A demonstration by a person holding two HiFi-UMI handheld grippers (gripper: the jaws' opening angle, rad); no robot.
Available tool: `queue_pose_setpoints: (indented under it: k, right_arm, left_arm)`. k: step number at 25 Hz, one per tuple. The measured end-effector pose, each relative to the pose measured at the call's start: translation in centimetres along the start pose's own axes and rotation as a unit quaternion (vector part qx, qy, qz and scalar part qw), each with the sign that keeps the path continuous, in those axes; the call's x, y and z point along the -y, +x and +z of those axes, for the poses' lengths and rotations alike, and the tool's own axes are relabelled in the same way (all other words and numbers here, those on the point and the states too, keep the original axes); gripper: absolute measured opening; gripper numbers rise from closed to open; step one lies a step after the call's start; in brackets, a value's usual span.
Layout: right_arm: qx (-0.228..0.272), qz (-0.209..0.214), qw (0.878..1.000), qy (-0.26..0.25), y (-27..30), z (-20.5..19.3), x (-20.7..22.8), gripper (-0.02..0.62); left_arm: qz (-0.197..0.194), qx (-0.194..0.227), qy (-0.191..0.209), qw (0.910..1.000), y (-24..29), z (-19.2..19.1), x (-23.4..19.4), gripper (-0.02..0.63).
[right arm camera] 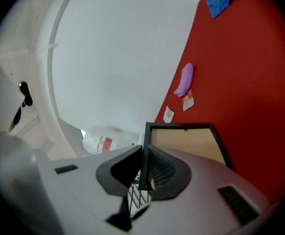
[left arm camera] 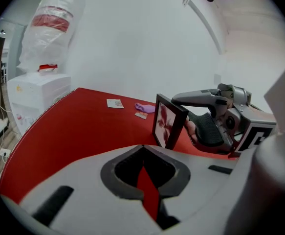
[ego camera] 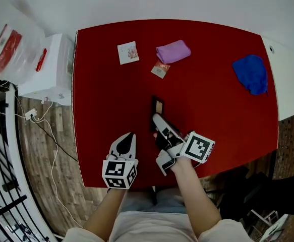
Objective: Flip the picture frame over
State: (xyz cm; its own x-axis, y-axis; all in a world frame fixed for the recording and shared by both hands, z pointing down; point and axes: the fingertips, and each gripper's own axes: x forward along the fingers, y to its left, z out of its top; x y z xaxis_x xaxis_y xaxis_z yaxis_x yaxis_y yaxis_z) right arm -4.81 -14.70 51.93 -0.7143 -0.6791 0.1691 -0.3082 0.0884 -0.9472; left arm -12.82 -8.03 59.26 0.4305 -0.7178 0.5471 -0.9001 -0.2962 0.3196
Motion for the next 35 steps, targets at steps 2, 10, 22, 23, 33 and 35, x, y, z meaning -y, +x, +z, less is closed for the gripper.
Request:
queue_pose_setpoints:
  k: [2,10,22,23,33,35]
  right_arm:
    - [0.009,0.023,0.999,0.037,-0.8,0.7,0.0,0.04]
    - [0.023,0.123,0.981,0.145,-2.7,1.8,1.1,0.041]
    - [-0.012,0.1,0.99,0.1,-4.0,2.3,1.6,0.041]
    - [-0.015,0.096,0.991,0.094,-4.0,2.4,1.5,0.041]
    - [-0.042,-0.077,0.985,-0.147,-6.0,5.5,1.5,0.08]
    - [-0.059,-0.1,0.975,-0.188,-5.9,5.4,1.4,0.108]
  left_arm:
    - [-0.012,0.001,0.005,0.9999,0.3,0.0,0.9,0.006]
    - [-0.081,0.011,0.048,0.9955,1.9,-0.3,5.4,0.009]
    - [-0.107,0.018,0.223,0.9687,6.7,-0.4,10.2,0.132]
    - [-0.105,0.018,0.219,0.9698,7.0,-0.3,10.2,0.131]
    - [-0.083,0.024,0.217,0.9723,7.7,-0.1,10.7,0.12]
    - [-0.079,0.024,0.218,0.9726,7.8,-0.3,10.9,0.12]
